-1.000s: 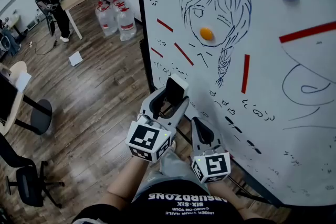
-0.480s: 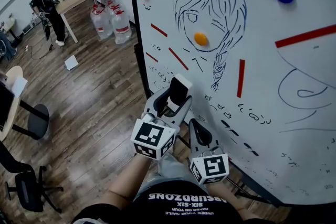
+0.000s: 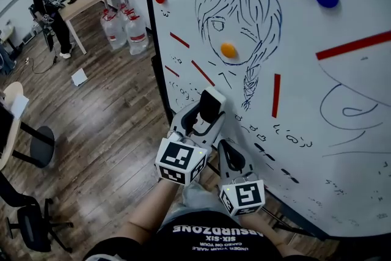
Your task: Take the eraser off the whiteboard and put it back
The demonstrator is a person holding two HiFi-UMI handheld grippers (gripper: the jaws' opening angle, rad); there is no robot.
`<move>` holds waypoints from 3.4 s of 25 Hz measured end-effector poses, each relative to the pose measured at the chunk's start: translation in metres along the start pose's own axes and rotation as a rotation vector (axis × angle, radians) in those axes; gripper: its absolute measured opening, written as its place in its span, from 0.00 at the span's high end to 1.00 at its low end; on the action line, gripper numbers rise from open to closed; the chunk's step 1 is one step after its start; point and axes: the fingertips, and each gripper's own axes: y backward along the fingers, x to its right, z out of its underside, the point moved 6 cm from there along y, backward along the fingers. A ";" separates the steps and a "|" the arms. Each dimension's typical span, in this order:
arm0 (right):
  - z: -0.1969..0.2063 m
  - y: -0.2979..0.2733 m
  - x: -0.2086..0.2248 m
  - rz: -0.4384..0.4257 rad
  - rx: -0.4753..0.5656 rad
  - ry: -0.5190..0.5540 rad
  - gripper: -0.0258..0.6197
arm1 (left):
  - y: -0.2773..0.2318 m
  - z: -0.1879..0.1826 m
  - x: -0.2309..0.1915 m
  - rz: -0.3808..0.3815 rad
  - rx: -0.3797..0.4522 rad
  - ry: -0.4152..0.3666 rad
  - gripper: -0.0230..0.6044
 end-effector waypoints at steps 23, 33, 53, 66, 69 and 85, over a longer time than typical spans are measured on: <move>0.001 -0.006 0.002 0.006 -0.006 0.000 0.96 | -0.013 0.009 0.003 0.011 -0.006 -0.006 0.57; 0.001 -0.007 -0.002 -0.010 -0.011 0.011 0.96 | -0.009 0.002 0.005 0.024 -0.001 -0.014 0.56; -0.003 -0.005 -0.013 -0.025 0.000 0.011 0.96 | 0.025 -0.008 0.002 0.006 0.023 0.007 0.56; -0.003 -0.001 -0.024 -0.045 0.003 0.015 0.96 | 0.052 0.002 -0.003 -0.040 0.002 0.017 0.56; -0.003 0.001 -0.027 -0.049 0.007 0.015 0.96 | 0.058 0.008 -0.004 -0.042 -0.017 0.022 0.56; -0.002 0.008 -0.032 -0.059 0.015 0.010 0.96 | 0.087 0.033 0.000 -0.085 -0.060 0.028 0.83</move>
